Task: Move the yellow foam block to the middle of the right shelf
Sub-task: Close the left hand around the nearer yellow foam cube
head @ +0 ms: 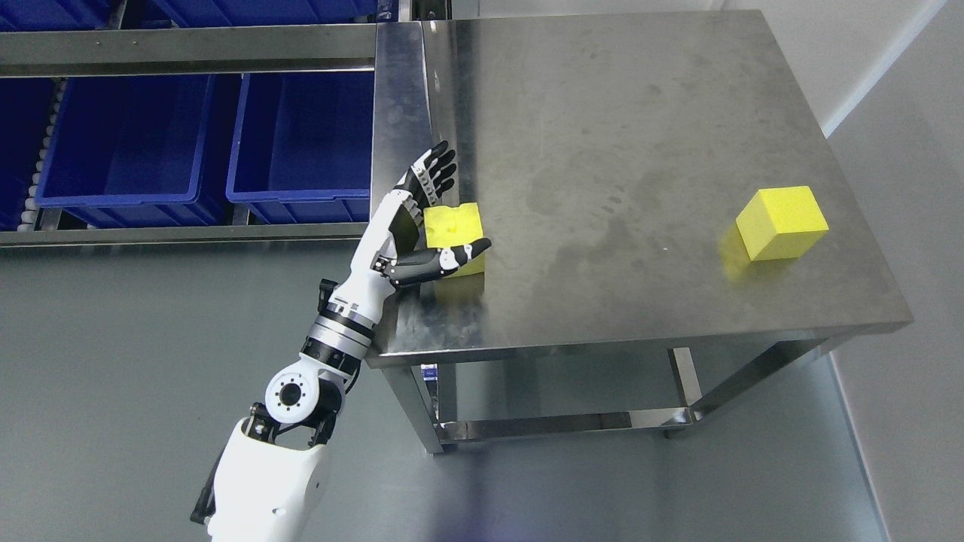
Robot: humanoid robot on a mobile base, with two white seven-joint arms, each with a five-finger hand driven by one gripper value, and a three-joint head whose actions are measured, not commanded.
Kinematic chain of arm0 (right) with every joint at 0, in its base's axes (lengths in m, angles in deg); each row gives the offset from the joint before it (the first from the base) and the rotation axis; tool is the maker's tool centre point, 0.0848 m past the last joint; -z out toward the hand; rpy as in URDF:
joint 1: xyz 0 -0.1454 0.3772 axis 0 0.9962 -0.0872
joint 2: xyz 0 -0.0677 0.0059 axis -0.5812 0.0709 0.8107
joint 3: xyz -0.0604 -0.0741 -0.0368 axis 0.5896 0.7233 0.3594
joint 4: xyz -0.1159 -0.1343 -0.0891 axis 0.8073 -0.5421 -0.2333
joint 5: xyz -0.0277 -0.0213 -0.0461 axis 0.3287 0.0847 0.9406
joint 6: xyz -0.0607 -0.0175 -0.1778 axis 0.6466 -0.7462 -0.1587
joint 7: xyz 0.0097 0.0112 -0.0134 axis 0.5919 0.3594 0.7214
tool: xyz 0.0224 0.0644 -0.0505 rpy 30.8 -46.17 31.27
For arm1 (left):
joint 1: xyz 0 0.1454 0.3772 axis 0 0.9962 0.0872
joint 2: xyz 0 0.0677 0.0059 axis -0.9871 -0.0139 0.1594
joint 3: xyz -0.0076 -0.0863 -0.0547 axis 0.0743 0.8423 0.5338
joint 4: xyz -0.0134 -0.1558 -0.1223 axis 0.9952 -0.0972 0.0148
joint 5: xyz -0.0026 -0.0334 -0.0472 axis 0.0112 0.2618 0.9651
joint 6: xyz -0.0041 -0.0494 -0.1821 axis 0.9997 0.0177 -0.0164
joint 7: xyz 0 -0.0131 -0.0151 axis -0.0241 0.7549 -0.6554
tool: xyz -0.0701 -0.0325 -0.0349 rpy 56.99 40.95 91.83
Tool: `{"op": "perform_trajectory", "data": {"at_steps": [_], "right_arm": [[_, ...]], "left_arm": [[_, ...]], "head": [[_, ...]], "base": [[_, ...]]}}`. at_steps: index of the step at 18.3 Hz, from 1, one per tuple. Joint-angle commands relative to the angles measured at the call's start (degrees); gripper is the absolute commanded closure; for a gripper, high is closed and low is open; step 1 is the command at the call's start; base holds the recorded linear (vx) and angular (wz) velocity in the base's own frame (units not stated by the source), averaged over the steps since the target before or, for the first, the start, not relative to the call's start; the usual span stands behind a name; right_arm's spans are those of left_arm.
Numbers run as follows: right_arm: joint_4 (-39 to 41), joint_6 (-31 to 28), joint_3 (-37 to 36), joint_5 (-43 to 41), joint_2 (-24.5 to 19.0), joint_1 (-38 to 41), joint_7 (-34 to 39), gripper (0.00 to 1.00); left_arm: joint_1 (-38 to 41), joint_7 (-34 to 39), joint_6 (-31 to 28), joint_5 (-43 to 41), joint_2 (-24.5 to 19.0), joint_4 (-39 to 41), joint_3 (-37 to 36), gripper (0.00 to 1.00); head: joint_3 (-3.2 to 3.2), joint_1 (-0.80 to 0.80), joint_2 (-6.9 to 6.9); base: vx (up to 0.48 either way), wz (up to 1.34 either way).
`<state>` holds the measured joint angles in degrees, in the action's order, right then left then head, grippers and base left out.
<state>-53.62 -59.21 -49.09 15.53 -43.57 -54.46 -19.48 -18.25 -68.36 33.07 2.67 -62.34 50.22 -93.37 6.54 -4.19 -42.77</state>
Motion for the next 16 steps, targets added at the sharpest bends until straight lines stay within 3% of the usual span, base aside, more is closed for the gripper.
{"op": "perform_trajectory", "data": {"at_steps": [1, 8, 10, 13, 16], "right_arm": [[1.0, 0.0, 0.0, 0.2, 1.0, 0.1, 0.0, 0.00], [1.0, 0.0, 0.0, 0.2, 1.0, 0.1, 0.0, 0.00], [1.0, 0.0, 0.0, 0.2, 1.0, 0.1, 0.0, 0.00], [1.0, 0.0, 0.0, 0.2, 1.0, 0.1, 0.0, 0.00], [1.0, 0.0, 0.0, 0.2, 1.0, 0.1, 0.0, 0.00]], "left_arm": [[2.0, -0.1, -1.2, -2.8, -1.0, 4.9, -6.8, 0.21], [3.9, -4.8, -3.1, -8.3, -1.0, 5.7, -5.3, 0.32], [3.6, -5.6, -4.7, -12.6, -1.0, 5.7, -5.3, 0.41], [3.7, -6.4, -6.2, -13.5, -1.0, 5.7, -5.0, 0.47], [3.4, -6.6, -6.6, -13.5, -1.0, 5.7, -4.4, 0.62]], "head": [[0.00, 0.00, 0.00], [0.00, 0.00, 0.00], [0.00, 0.00, 0.00], [0.00, 0.00, 0.00], [0.00, 0.00, 0.00]], "base": [[0.000, 0.00], [0.000, 0.00], [0.000, 0.00], [0.000, 0.00], [0.000, 0.00]]}}
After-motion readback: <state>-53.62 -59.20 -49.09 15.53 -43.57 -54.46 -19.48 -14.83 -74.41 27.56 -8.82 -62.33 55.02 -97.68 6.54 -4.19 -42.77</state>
